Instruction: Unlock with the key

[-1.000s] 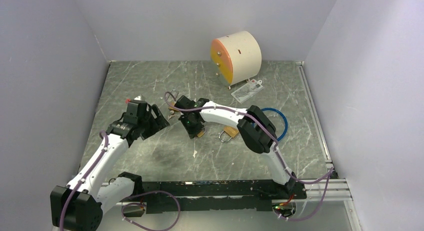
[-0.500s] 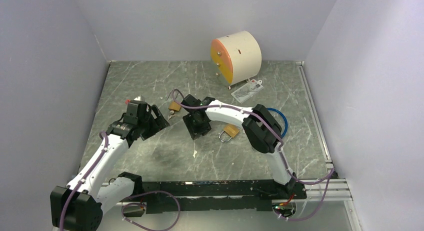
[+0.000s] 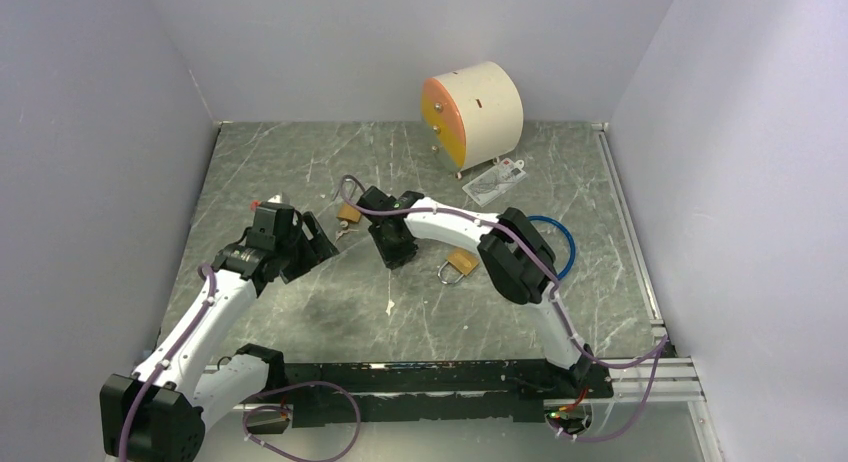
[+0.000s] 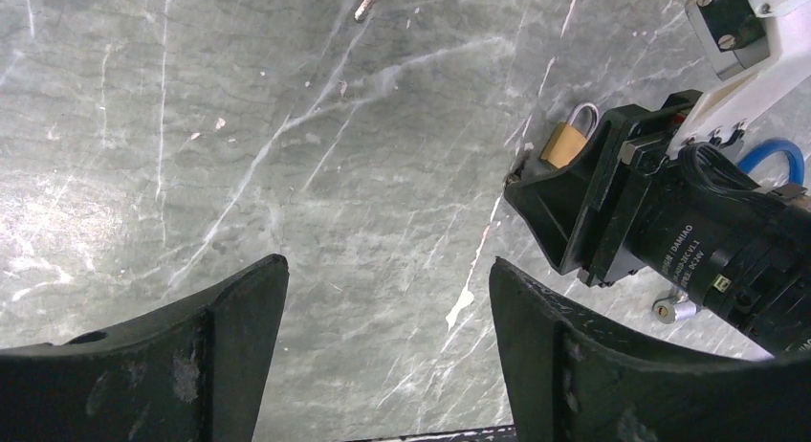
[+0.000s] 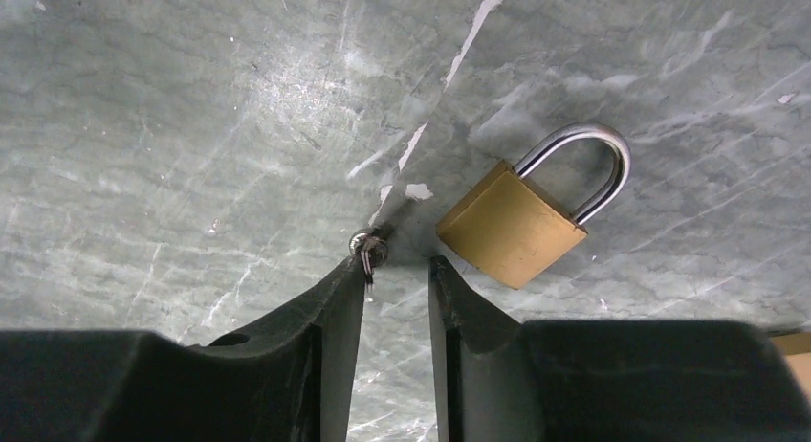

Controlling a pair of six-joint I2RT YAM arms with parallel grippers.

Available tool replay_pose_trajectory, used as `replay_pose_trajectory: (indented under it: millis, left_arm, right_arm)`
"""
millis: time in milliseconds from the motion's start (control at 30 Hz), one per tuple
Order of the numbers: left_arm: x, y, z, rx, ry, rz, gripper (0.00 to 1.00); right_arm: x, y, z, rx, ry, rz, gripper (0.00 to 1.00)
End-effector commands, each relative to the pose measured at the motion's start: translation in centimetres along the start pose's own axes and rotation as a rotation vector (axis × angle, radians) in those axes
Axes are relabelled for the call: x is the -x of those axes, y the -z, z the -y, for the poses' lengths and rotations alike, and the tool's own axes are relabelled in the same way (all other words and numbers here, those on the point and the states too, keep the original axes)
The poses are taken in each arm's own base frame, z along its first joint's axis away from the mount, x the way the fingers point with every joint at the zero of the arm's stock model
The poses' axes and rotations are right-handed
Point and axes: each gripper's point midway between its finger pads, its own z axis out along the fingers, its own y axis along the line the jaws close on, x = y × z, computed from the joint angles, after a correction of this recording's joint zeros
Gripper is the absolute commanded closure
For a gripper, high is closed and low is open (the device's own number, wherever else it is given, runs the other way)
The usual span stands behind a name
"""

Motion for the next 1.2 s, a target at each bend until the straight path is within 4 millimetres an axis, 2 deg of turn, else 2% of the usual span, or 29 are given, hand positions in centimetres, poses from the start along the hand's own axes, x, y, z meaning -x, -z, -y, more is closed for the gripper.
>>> replay_pose_trajectory:
  millis: [0,167,400,500,633,800,933,1167]
  left_arm:
    - [0.2,0.0,-0.2,0.009,0.016,0.02,0.19]
    - [0.2,-0.2,-0.3,0.012,0.018,0.016,0.19]
    - [-0.1,-0.3,-0.4,0.01,0.033,0.01,0.19]
    - [-0.1,-0.2,-0.5,0.012,0.035,0.011,0.19]
    - [-0.3,0.0,-0.4,0.012,0.067,0.009,0.18]
    - [-1.0,0.2,0.5,-0.018,0.153,-0.035,0.14]
    - [-1.9,0.0,1.7,-0.048,0.243,-0.114,0.11]
    - [-3.3,-0.4,3.7,-0.069,0.444,-0.324,0.07]
  right_arm:
    - [-1.1,-1.1,0.3,-0.07,0.019,-0.037,0.69]
    - [-0.8,-0.9,-0.1,-0.065,0.039,-0.007,0.82]
    - [0.0,-1.2,-0.1,-0.065,0.07,0.028,0.82]
    - [0.4,-1.1,-0.1,-0.063,0.077,0.049,1.0]
    - [0.8,-0.3,0.2,-0.047,0.102,0.124,1.0]
    - [2.1,2.3,-0.7,0.06,0.145,0.276,1.0]
    - [3.1,5.7,-2.4,0.21,0.171,0.411,1.0]
    - [2.7,10.8,-5.0,0.435,0.283,0.576,1.0]
